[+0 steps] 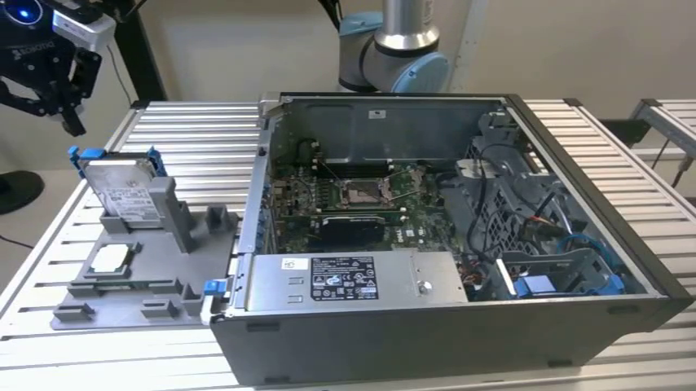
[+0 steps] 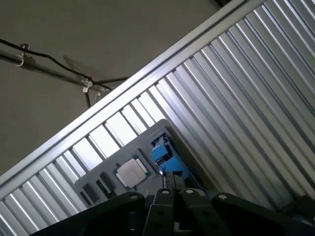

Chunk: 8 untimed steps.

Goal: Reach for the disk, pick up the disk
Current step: 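Pick up the disk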

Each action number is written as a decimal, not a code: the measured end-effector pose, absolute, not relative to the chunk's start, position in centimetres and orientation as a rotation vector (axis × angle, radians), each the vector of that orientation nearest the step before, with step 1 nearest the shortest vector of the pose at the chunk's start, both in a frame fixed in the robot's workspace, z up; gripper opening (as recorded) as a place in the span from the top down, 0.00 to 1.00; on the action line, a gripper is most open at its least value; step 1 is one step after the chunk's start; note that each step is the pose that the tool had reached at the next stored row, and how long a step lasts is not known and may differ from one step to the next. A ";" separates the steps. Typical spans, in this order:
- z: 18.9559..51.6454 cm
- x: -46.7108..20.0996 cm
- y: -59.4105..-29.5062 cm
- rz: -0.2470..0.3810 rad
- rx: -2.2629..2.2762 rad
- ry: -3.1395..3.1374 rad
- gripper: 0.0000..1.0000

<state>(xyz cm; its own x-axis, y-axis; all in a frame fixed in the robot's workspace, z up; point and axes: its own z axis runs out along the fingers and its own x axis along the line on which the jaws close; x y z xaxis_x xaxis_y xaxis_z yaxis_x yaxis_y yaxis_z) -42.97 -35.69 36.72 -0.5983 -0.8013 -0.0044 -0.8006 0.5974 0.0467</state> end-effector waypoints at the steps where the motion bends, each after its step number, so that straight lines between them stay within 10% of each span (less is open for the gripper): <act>1: 36.7 -43.0 -35.7 -0.066 1.426 -2.781 1.00; 8: 36.7 -43.0 -35.7 -0.050 1.609 -2.698 1.00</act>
